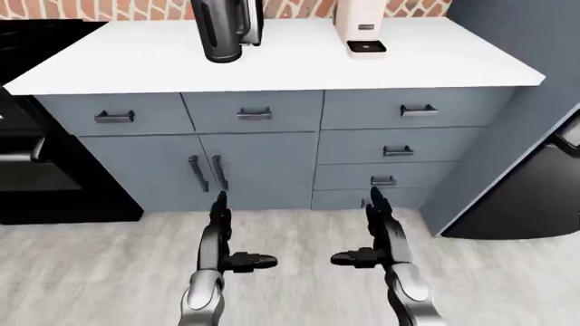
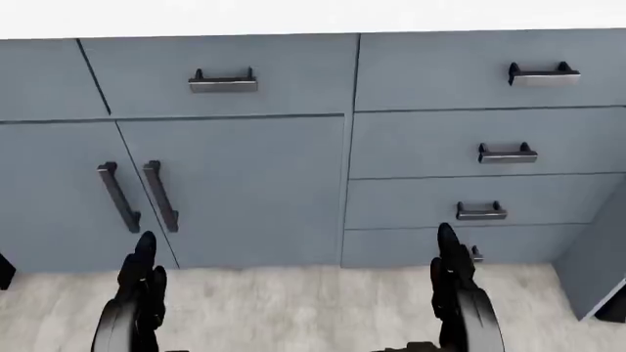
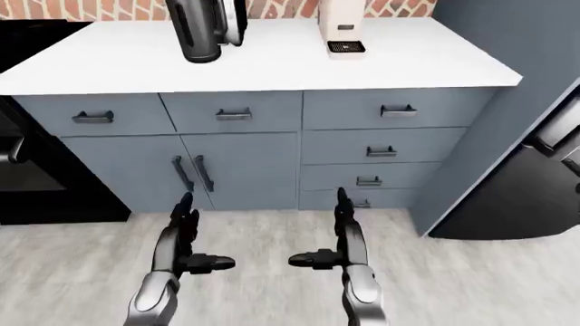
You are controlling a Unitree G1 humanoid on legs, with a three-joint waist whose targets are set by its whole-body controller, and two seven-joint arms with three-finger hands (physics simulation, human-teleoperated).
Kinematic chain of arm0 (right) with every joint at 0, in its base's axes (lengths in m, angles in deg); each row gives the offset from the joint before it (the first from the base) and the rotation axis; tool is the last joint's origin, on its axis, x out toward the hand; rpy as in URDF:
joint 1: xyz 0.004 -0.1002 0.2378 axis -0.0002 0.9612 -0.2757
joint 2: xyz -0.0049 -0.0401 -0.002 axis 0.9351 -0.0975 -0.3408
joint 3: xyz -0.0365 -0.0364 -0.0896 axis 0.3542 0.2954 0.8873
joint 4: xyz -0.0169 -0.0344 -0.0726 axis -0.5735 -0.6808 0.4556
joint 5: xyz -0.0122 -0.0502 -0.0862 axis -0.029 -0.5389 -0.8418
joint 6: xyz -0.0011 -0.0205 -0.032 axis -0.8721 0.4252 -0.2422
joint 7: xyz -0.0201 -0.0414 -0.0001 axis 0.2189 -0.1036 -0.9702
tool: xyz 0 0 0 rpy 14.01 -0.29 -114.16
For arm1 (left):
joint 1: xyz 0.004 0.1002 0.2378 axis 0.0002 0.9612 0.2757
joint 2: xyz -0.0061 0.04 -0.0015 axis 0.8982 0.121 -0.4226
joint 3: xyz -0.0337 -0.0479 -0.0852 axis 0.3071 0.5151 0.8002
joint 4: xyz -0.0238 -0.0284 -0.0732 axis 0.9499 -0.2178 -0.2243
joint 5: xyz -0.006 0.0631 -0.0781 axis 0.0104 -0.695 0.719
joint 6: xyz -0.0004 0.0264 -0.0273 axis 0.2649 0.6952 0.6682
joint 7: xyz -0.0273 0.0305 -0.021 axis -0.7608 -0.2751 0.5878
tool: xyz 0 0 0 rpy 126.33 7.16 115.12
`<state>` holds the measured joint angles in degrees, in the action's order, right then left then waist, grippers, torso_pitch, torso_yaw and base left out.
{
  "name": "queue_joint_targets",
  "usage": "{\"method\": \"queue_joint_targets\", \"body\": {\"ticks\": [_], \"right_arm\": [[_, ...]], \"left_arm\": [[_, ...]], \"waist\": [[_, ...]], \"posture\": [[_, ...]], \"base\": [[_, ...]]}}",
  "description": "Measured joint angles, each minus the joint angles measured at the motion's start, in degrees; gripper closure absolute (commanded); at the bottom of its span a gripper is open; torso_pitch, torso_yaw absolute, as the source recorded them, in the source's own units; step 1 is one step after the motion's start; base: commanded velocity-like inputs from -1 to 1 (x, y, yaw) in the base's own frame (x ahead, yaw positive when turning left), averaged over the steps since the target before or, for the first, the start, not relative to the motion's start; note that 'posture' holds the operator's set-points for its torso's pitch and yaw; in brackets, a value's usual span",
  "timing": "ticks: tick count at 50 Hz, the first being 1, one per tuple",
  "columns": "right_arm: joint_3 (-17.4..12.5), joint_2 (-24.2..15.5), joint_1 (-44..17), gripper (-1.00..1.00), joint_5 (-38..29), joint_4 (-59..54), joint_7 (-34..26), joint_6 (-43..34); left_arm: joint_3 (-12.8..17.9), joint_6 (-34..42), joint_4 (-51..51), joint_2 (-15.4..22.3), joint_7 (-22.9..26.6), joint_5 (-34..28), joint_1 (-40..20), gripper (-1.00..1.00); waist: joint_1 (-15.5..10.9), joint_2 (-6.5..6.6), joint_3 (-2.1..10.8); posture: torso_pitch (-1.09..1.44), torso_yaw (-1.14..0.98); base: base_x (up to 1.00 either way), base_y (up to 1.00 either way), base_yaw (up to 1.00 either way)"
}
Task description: Close the lid of the electric kettle.
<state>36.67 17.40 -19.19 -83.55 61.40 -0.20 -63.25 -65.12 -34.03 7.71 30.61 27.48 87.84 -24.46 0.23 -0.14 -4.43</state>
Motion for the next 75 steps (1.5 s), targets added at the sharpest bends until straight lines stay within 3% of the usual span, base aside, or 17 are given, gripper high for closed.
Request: {"method": "queue_joint_targets", "body": {"ticks": [1, 3, 5, 7, 23, 31, 39, 45, 50, 57, 64, 69, 72, 75], "right_arm": [[0.0, -0.2, 0.2, -1.00, 0.2, 1.1, -0.2, 0.1], [-0.3, -0.4, -0.7, -1.00, 0.4, 3.8, -0.6, 1.5], [-0.2, -0.2, -0.9, -1.00, 0.3, 3.9, -0.7, 2.8], [0.1, -0.2, -0.2, -1.00, 0.2, 3.4, -0.9, 2.6], [-0.3, -0.3, 0.0, -1.00, 0.3, 4.7, -1.5, 1.4], [-0.4, -0.4, 0.0, -1.00, 0.3, 3.8, -1.7, 1.8], [-1.1, -0.6, 0.7, -1.00, 0.7, 10.1, -1.7, -1.2], [-1.6, -0.7, 1.0, -1.00, 0.7, 18.5, -1.5, -6.2], [-2.0, -1.0, 0.7, -1.00, 0.7, 30.4, -1.7, -14.6], [-4.8, -1.7, -0.7, -1.00, 1.5, 41.5, -2.5, -22.7], [-8.6, -3.8, -4.5, -1.00, 2.6, 55.0, -3.2, -35.1], [-12.2, -5.8, -8.9, -1.00, 4.8, 62.8, -3.9, -43.6], [-16.1, -10.6, -11.1, -1.00, 9.8, 64.3, -1.7, -46.8], [-20.6, -18.6, -10.4, -1.00, 19.9, 63.8, 4.7, -47.4]], "left_arm": [[0.0, -0.4, 0.5, 0.1, 0.1, 0.1, -0.2, -1.00], [0.3, -2.2, 2.2, 0.2, 0.1, 0.1, -1.5, -1.00], [0.2, -3.1, 2.5, 0.1, 0.2, 0.2, -1.5, -1.00], [-0.1, -2.8, 2.4, -0.1, 0.3, 0.3, -0.5, -1.00], [-0.1, -1.5, 2.4, 0.0, 0.6, 0.5, -0.6, -1.00], [0.3, -0.2, 4.6, 0.2, 0.6, 0.8, -0.2, -1.00], [1.0, 1.1, 6.3, 0.5, 0.5, 0.9, -0.4, -1.00], [1.5, 5.9, 14.6, 0.5, 0.4, 1.2, 0.8, -1.00], [2.9, 14.5, 27.1, 0.9, 0.2, 2.2, 0.3, -1.00], [8.5, 30.5, 46.2, 3.0, -0.8, 6.2, -5.4, -1.00], [14.9, 42.3, 54.7, 6.6, -2.4, 10.7, -10.8, -1.00], [23.4, 52.0, 60.3, 11.2, -5.0, 18.1, -17.4, -1.00], [30.1, 56.1, 62.3, 15.5, -8.1, 25.0, -20.9, -1.00], [35.3, 57.9, 62.0, 20.2, -12.1, 32.6, -22.0, -1.00]], "waist": [[0.0, -0.19, 0.59], [-0.3, -0.20, 3.44], [-0.3, -0.59, 2.36], [-0.3, -0.56, 3.07], [-0.4, -0.27, 4.19], [-0.4, -0.22, 4.00], [-0.4, -0.20, 3.65], [-0.4, -0.29, 3.50], [-0.5, -0.28, 3.41], [-0.4, -0.28, 3.85], [-0.6, 0.21, 3.38], [-0.4, 0.00, 3.03], [-0.4, 0.12, 2.89], [-0.6, 0.25, 2.51]], "posture": [[0.00, 0.00], [0.00, 0.00], [0.00, 0.00], [0.00, 0.00], [0.00, 0.00], [0.00, 0.00], [0.00, 0.00], [0.00, 0.00], [0.00, 0.00], [0.00, 0.00], [0.00, 0.00], [0.00, 0.00], [0.00, 0.00], [0.00, 0.00]], "base": [[0.00, 0.00, 0.00], [0.00, 0.00, 0.00], [0.00, 0.00, 0.00], [0.00, 0.00, 0.00], [0.00, 0.00, 0.00], [0.00, 0.00, 0.00], [0.00, 0.00, 0.00], [0.00, 0.00, 0.00], [0.00, 0.00, 0.00], [0.00, 0.00, 0.00], [0.00, 0.00, 0.00], [0.00, 0.00, 0.00], [0.00, 0.00, 0.00], [0.00, 0.00, 0.00]]}}
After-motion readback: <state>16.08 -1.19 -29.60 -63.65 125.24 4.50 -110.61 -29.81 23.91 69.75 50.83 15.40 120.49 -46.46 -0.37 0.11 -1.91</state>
